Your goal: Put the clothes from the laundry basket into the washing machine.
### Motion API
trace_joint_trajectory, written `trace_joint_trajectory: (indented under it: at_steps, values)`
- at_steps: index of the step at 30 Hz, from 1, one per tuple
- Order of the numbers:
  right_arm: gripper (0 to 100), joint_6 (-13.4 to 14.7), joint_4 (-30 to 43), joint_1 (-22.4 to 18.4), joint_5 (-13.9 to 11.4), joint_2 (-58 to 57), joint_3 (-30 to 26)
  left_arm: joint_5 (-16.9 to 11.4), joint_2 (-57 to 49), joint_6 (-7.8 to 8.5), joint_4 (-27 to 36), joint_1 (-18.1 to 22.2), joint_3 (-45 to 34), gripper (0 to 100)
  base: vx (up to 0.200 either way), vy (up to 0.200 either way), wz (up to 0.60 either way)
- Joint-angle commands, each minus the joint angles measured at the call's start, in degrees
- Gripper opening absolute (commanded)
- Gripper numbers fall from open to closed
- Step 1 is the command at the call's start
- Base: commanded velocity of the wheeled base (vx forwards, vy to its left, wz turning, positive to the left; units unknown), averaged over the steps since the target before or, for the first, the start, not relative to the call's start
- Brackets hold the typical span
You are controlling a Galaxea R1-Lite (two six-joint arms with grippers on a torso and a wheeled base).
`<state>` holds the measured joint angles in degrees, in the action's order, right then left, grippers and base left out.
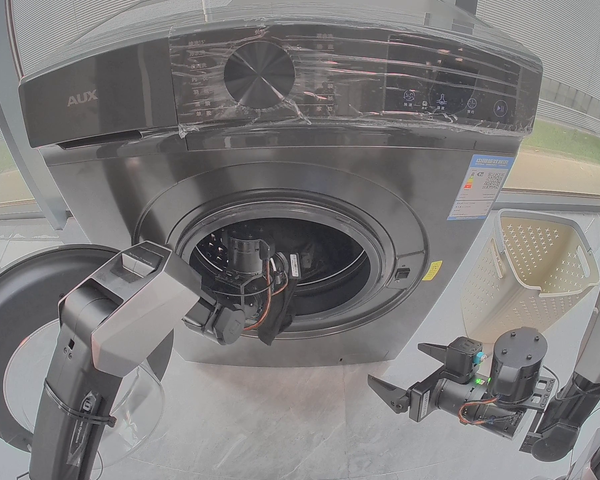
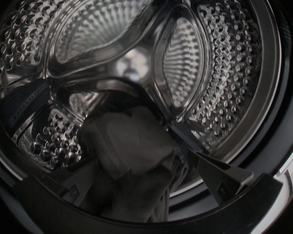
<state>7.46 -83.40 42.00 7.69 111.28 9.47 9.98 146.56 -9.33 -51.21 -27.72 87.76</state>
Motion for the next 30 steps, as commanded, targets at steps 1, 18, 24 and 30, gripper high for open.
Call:
trace_joint_trajectory:
  at_steps: [1,18,24,30]
  values:
    - [100,0.01,-0.01,0.02,0.04,-0.01,-0.07,-1.28,-4.88,0.98,3.14,-1.19,-8.92,100,0.0,0.0,0.0]
    - [100,0.01,-0.01,0.02,-0.05,0.08,0.02,-3.39,-4.08,4.23,7.18,-0.76,-13.93,100,0.0,0.0,0.0]
    - [100,0.01,-0.01,0.02,-0.05,0.08,0.02,-3.48,-3.65,4.49,6.83,-0.4,-12.61,0,0.0,0.0,0.0]
    - [100,0.01,-0.01,0.1,-0.05,0.17,0.11,-3.39,-3.56,2.21,6.56,-0.49,-6.99,0,0.0,0.0,0.0]
